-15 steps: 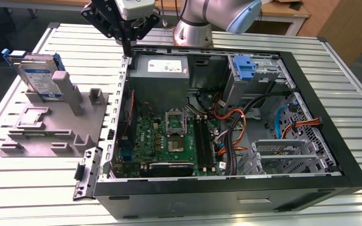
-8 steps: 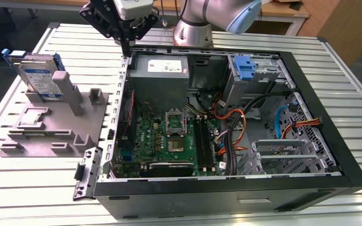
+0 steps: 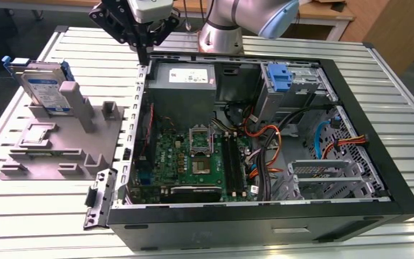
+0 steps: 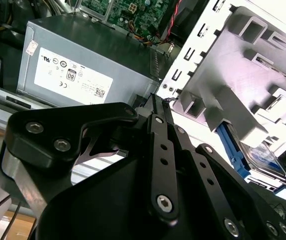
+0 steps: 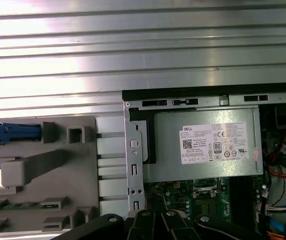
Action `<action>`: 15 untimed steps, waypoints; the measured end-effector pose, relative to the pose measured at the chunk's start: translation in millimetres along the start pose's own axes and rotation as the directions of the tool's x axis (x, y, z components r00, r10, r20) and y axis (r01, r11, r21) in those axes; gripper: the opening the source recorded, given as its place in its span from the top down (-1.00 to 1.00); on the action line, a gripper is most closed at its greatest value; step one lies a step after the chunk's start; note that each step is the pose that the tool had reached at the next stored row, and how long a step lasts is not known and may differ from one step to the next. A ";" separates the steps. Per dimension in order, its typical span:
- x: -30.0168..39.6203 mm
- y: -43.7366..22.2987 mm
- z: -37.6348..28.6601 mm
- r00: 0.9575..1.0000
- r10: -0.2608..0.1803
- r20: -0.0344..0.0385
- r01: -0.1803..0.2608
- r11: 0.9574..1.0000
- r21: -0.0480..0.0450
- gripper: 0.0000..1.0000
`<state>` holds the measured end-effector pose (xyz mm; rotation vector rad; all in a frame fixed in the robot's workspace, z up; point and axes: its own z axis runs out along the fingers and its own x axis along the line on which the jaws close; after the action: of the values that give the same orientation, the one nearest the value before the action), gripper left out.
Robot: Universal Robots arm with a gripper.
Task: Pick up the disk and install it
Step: 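Reach for the disk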
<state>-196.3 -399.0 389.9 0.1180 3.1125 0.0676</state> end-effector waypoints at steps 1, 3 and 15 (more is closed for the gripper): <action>0.2 0.0 0.0 1.000 0.000 0.000 0.000 1.000 0.000 0.80; 0.7 0.0 0.0 1.000 0.000 0.000 0.000 1.000 0.000 0.80; 4.1 -0.3 0.2 1.000 0.000 0.000 0.000 1.000 0.000 0.80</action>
<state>-200.4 -398.9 389.6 0.1180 3.1125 0.0676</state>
